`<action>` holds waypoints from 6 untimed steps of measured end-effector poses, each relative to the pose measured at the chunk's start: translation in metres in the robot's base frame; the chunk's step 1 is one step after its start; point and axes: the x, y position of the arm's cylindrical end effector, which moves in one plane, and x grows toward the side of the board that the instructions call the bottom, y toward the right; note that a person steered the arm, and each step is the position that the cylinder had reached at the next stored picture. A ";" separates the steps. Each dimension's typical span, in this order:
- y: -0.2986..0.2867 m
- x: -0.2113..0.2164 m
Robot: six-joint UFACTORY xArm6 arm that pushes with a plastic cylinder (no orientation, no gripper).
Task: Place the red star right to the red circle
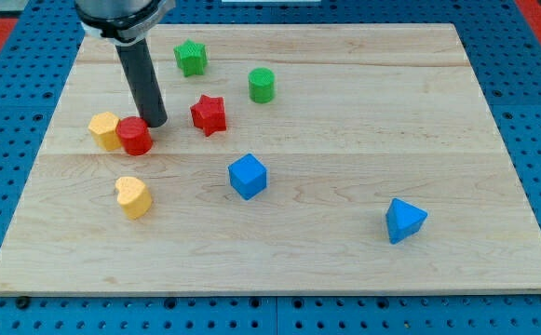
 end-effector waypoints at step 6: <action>0.058 -0.016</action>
